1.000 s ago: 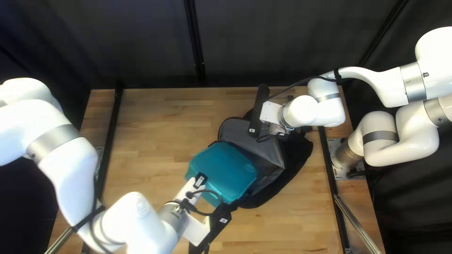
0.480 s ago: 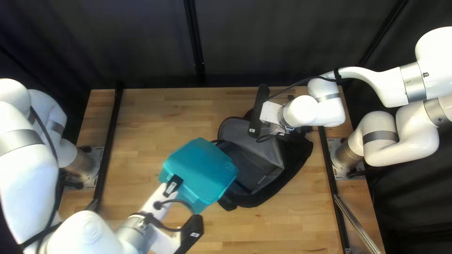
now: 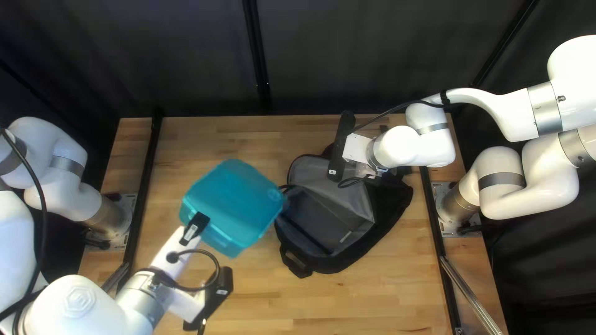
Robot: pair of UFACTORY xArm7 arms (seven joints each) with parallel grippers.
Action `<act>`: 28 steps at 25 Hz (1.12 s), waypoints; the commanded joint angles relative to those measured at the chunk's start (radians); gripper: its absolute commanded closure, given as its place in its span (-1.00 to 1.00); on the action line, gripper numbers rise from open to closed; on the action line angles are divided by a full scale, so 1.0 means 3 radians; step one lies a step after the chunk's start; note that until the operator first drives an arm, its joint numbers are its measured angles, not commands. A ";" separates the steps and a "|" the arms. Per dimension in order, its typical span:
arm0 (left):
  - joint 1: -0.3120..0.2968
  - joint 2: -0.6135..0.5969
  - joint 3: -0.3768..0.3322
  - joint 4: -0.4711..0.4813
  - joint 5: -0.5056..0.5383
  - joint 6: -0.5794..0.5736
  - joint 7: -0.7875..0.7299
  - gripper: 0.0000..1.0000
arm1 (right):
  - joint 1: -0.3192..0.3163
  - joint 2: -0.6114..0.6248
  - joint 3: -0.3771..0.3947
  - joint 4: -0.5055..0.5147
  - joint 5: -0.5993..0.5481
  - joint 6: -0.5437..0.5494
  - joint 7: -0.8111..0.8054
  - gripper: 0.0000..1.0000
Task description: Remove a lunch box from a kids backpack
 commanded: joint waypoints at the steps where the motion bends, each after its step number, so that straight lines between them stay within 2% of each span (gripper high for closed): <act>1: 0.0044 -0.0097 0.0049 -0.0387 0.0186 -0.0107 -0.0094 1.00 | 0.0000 0.0000 0.0000 0.0000 0.0000 0.0000 0.0000 1.00; 8: 0.0172 -0.0150 0.0188 -0.1047 0.0422 -0.0378 -0.0420 1.00 | 0.0000 0.0000 0.0000 0.0000 0.0000 0.0000 0.0000 1.00; 14: 0.0205 -0.0268 0.0240 -0.1451 0.0346 -0.0496 -0.0687 1.00 | 0.0000 0.0000 0.0000 0.0000 0.0000 0.0000 0.0000 1.00; 22: 0.0334 0.0031 0.0343 -0.1421 0.0402 -0.0456 -0.0952 1.00 | 0.0000 0.0000 0.0000 0.0000 0.0000 0.0000 0.0000 1.00; 28: 0.0437 0.0430 0.0492 -0.1294 0.0581 -0.0536 -0.1440 1.00 | 0.0000 0.0000 0.0000 0.0000 0.0000 0.0000 0.0000 1.00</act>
